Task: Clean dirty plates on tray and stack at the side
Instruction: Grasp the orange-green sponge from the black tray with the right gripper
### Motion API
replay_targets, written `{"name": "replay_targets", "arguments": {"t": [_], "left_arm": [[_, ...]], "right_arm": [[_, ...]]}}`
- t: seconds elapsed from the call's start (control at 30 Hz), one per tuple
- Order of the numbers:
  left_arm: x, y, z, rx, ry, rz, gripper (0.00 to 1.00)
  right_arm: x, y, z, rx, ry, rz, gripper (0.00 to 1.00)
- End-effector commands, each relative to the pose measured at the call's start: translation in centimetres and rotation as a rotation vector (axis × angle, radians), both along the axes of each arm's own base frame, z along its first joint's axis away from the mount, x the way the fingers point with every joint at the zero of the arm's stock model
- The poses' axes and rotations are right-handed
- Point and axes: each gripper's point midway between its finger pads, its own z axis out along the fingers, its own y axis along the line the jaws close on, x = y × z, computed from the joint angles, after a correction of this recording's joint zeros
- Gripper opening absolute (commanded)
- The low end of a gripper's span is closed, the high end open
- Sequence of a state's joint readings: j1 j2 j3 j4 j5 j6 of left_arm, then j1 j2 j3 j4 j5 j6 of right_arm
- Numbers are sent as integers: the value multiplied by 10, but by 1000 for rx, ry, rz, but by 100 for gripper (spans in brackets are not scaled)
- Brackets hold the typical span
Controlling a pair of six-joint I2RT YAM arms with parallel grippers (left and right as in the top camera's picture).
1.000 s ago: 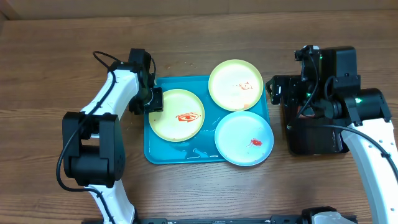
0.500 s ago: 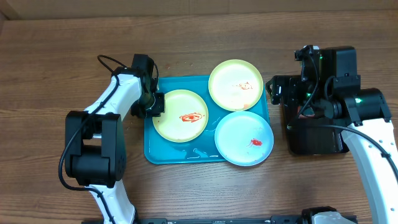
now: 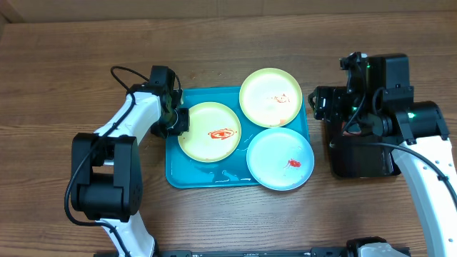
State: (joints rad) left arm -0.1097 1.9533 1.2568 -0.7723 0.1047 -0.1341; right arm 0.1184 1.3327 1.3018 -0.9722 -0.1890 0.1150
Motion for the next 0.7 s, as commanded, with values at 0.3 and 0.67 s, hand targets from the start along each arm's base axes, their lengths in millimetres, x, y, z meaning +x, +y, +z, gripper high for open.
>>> {"name": "replay_targets", "arguments": {"t": [0.3, 0.67], "left_arm": [[-19, 9, -30, 67, 78, -12, 4], [-16, 9, -30, 68, 65, -12, 4]], "right_arm": [[23, -124, -4, -130, 174, -443, 67], [49, -136, -141, -243, 483, -202, 57]]}}
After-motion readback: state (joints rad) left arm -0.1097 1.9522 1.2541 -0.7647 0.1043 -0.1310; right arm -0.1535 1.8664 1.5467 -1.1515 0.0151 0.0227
